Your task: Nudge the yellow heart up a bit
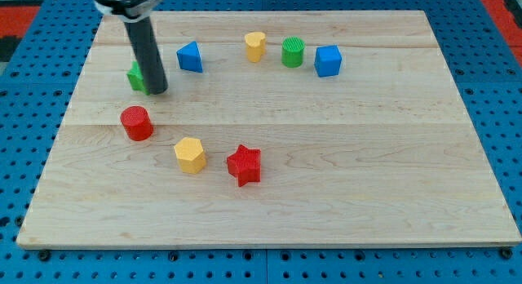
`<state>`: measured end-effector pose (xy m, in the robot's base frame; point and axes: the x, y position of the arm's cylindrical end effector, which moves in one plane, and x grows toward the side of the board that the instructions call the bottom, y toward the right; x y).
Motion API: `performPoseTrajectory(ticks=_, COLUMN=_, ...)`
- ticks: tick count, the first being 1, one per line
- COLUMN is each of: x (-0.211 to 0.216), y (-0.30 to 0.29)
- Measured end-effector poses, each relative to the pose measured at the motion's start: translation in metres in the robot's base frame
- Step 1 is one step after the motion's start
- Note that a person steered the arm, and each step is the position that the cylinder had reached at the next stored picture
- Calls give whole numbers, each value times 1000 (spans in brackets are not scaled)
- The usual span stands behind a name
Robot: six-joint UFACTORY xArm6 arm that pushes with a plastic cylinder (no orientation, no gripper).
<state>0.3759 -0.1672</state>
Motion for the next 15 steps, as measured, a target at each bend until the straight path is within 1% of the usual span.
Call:
performPoseTrajectory(ticks=1, x=5, y=20)
performPoseTrajectory(ticks=2, x=6, y=90)
performPoseTrajectory(ticks=3, x=41, y=143)
performPoseTrajectory(ticks=4, x=70, y=150)
performPoseTrajectory(ticks=5, x=75, y=168)
performPoseTrajectory(ticks=6, x=75, y=236)
performPoseTrajectory(ticks=7, x=75, y=248)
performPoseTrajectory(ticks=9, x=75, y=248)
performPoseTrajectory(ticks=11, x=65, y=247)
performPoseTrajectory(ticks=12, x=38, y=197)
performPoseTrajectory(ticks=13, x=11, y=123)
performPoseTrajectory(ticks=15, x=-29, y=167)
